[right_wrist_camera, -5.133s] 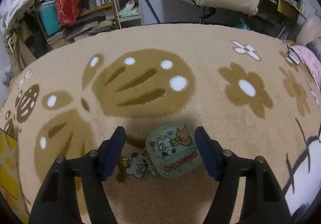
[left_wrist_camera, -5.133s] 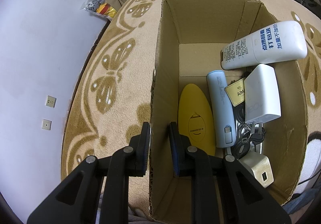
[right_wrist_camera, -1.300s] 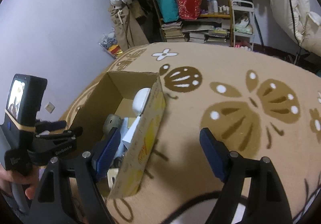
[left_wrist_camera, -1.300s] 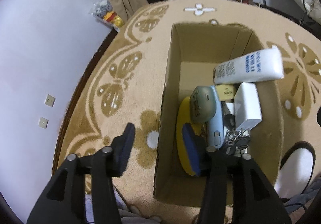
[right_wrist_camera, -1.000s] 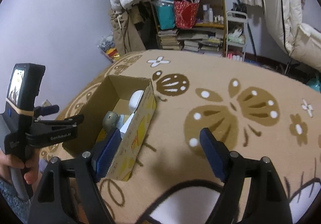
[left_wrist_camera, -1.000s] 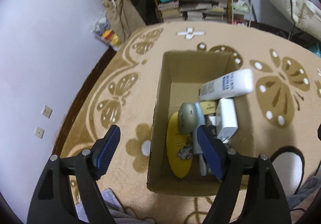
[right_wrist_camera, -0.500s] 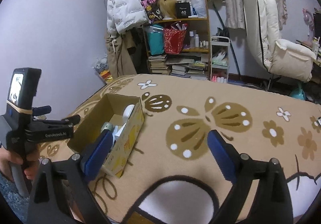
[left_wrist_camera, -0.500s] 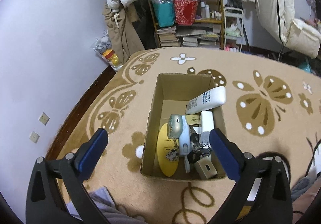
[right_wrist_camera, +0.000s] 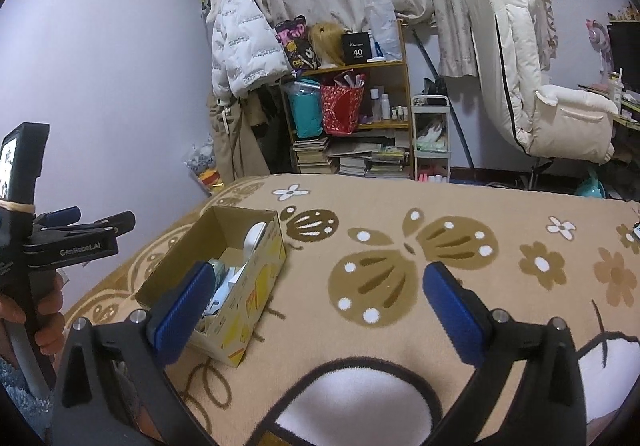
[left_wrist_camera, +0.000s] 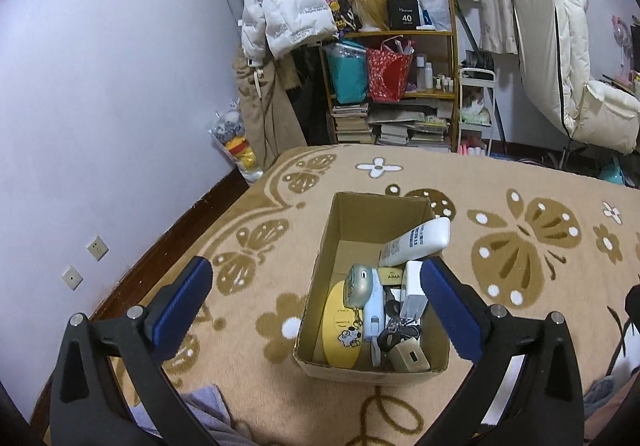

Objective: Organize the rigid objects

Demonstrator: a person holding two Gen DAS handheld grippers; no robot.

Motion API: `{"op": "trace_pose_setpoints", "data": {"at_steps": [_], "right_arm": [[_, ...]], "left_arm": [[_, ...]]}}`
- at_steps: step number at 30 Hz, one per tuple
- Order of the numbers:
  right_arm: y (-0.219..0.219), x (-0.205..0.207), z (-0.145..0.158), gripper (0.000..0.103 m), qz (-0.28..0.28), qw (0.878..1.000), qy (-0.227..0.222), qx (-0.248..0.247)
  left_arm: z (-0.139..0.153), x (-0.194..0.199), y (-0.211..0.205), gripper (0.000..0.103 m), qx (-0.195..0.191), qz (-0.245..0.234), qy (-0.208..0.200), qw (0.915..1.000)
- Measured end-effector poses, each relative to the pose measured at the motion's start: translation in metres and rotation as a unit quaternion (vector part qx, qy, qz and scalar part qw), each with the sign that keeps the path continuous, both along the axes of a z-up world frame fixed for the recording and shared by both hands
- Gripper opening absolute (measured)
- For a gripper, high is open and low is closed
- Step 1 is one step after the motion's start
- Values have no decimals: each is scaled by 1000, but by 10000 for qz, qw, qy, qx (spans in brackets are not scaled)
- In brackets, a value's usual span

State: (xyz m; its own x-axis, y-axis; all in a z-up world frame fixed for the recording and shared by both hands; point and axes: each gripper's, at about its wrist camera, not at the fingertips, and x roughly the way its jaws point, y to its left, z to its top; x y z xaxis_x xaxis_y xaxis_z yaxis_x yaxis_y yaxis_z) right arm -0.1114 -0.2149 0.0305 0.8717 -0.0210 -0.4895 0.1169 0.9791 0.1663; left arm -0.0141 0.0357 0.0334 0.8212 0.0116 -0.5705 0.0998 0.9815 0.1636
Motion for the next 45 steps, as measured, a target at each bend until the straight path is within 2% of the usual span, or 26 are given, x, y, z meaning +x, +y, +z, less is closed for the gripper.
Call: {"op": "trace_pose_setpoints", "data": {"at_steps": [17,45], "right_arm": [[2,17,-12,103,-297,9985,-322,-337],[-10,19,-20,103,-601,9970,-334,-342]], "left_arm": [[-21,7,-5,103,-118,-130,138,9997],[-36,16,-13,103,3,-213,251,9995]]}}
